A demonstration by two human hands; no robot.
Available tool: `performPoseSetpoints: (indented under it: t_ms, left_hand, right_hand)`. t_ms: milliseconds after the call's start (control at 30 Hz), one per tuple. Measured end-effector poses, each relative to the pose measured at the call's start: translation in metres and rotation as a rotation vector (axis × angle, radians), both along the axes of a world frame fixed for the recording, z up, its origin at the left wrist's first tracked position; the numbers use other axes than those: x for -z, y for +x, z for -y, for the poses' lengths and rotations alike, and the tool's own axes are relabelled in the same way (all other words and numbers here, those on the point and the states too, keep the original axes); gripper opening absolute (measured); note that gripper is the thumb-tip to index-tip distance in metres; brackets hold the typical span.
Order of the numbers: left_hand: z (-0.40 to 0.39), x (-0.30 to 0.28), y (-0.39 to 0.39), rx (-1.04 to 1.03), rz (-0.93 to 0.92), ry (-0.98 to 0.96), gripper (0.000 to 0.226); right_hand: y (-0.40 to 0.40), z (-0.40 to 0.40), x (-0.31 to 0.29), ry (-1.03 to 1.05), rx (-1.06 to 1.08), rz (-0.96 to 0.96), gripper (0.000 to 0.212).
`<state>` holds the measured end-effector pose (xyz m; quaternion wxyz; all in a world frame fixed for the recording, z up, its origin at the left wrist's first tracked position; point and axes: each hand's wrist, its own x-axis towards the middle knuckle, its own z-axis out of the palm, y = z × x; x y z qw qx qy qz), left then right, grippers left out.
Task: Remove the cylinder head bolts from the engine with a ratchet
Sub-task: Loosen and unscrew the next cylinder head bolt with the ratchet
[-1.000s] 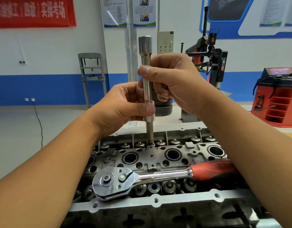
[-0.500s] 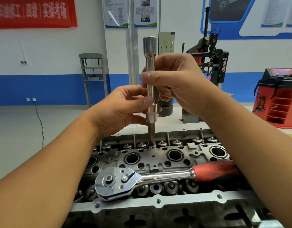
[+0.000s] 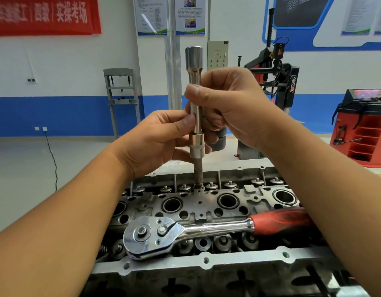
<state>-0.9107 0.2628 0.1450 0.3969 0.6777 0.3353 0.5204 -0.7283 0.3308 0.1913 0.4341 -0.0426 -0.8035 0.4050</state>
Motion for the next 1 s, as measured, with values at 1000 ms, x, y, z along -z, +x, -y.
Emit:
performPoseSetpoints:
  t_ms: [1000]
  left_hand:
    - [0.002, -0.001, -0.004, 0.019, -0.044, -0.039, 0.04]
  right_hand:
    - [-0.001, 0.001, 0.001, 0.008, -0.032, 0.052, 0.033]
